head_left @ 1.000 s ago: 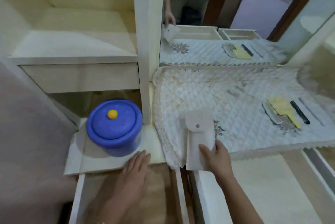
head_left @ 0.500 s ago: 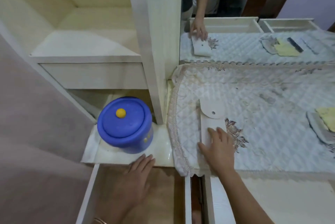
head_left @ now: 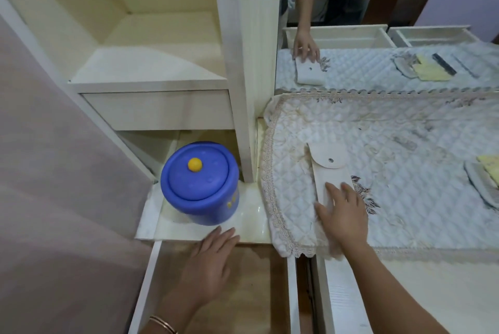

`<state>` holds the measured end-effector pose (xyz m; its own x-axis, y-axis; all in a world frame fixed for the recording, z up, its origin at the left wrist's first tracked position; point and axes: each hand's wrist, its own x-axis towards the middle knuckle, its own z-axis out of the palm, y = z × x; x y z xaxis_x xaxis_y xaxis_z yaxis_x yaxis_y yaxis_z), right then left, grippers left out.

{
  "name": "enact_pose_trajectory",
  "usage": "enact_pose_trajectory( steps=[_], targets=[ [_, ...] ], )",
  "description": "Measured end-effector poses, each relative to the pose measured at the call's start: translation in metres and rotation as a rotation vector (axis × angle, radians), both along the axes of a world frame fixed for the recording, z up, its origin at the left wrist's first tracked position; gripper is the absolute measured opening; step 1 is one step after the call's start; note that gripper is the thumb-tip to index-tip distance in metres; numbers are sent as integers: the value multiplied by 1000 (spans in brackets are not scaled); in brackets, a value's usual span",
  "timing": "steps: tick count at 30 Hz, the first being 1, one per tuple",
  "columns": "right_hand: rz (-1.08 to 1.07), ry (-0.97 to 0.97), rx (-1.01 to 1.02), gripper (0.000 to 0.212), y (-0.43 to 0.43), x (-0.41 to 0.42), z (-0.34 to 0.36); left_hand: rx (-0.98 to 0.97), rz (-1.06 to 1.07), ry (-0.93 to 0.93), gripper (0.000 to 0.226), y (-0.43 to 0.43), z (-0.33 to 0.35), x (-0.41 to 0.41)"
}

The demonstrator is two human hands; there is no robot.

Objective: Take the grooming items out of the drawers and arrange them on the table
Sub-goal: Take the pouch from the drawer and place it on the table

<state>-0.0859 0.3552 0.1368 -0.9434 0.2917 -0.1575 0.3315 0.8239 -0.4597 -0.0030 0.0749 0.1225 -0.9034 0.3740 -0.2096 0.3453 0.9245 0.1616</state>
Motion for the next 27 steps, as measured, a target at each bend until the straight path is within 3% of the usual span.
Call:
enact_pose_trajectory(
  steps=[3, 5, 8, 14, 20, 23, 27],
  targets=[
    [-60, -43, 2, 50, -4, 9, 10, 24, 24, 29, 51, -12, 9, 0],
    [-53, 58, 10, 43, -19, 22, 18, 14, 69, 13, 42, -26, 17, 2],
    [151, 255, -106, 31, -64, 41, 39, 136, 226, 112, 41, -55, 23, -4],
    [394, 374, -357, 47, -159, 28, 100, 551, 578, 208, 77, -70, 76, -32],
    [443, 330, -283, 54, -204, -15, 116, 547, 440, 233, 89, -73, 94, -52],
    [416, 302, -227, 45, -211, -25, 108, 659, 461, 165, 110, -72, 90, -57],
    [389, 326, -224, 33, -212, -24, 103, 688, 475, 142, 115, -75, 84, -59]
  ],
)
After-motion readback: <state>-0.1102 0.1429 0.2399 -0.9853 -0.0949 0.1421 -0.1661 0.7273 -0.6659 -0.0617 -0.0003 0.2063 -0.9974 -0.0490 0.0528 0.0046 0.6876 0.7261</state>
